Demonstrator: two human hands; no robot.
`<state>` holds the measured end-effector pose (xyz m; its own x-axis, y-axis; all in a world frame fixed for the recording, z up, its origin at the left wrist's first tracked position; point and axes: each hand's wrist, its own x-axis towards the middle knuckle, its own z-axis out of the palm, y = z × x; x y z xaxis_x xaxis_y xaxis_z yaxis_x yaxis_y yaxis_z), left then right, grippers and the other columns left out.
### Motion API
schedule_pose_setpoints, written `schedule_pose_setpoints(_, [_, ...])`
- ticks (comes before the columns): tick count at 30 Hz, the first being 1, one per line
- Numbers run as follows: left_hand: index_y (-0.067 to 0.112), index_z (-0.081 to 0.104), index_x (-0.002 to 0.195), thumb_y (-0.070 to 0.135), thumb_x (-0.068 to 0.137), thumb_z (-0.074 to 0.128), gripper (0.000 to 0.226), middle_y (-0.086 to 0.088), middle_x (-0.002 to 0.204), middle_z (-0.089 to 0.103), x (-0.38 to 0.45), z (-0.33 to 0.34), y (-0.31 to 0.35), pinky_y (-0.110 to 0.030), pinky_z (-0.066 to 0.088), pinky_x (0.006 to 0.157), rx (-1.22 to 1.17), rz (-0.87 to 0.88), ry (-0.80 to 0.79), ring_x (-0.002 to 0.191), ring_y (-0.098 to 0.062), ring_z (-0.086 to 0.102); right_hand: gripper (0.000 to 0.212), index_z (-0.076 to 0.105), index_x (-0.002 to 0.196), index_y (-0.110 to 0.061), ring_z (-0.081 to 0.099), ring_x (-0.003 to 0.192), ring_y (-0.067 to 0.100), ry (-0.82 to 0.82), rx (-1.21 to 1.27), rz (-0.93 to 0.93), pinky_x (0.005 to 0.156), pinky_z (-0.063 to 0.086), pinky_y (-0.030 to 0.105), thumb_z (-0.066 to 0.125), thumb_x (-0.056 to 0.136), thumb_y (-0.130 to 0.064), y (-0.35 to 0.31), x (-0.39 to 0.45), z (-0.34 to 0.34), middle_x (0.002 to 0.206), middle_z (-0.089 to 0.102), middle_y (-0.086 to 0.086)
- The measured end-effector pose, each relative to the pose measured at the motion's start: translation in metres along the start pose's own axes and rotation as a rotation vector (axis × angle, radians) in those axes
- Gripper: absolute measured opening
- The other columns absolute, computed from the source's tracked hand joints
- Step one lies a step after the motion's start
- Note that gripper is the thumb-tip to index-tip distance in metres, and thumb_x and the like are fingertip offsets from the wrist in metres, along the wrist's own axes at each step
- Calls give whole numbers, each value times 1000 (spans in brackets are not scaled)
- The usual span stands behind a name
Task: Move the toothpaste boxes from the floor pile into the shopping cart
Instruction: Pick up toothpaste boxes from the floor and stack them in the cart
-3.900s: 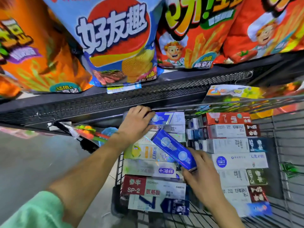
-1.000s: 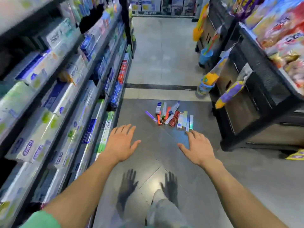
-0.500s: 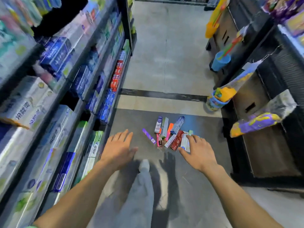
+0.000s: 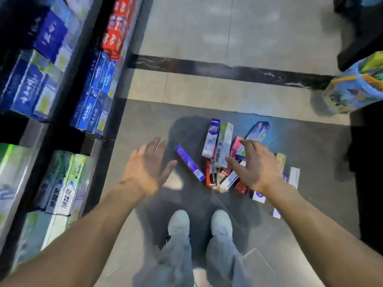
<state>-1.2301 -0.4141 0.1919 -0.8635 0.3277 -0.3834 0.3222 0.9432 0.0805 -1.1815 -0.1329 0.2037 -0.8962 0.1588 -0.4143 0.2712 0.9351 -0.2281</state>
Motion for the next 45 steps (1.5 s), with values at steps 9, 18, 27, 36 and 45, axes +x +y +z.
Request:
schedule_pose_setpoints(9, [11,46,147,67,89,25,83,-15,151,46,119,212,-15,-46,39,110,-137,1,119,136,-34,46,74,41,147,-13,44,133,31,33,4,-78,106,39,43,47,93,-63,37,149,184,143,50,12])
schedule_pose_setpoints(18, [8,55,136,60,90,37,72,-15,142,55,200,268,-54,-47,45,105,-59,134,229,128,-33,54,75,46,138,-5,47,125,39,172,-97,-118,104,40,44,48,91,-64,30,227,229,134,55,20])
schedule_pose_setpoints(27, [11,57,134,60,92,39,67,-12,139,59,201,259,-71,-40,45,103,81,274,277,125,-29,57,71,52,115,-5,61,97,37,17,95,194,75,47,38,65,78,-65,3,250,242,103,63,13])
schedule_pose_setpoints(36, [16,39,151,86,82,40,98,-6,157,40,200,274,-38,-42,31,117,152,607,195,144,-23,36,28,54,99,-18,63,87,20,167,502,78,69,49,33,69,85,-37,16,227,236,101,67,5])
schedule_pose_setpoints(45, [22,62,107,76,81,47,61,-1,101,66,216,289,-16,-39,46,92,363,746,73,97,-25,64,55,40,116,-28,64,86,4,305,716,21,70,54,32,80,78,-24,55,193,219,94,57,-19])
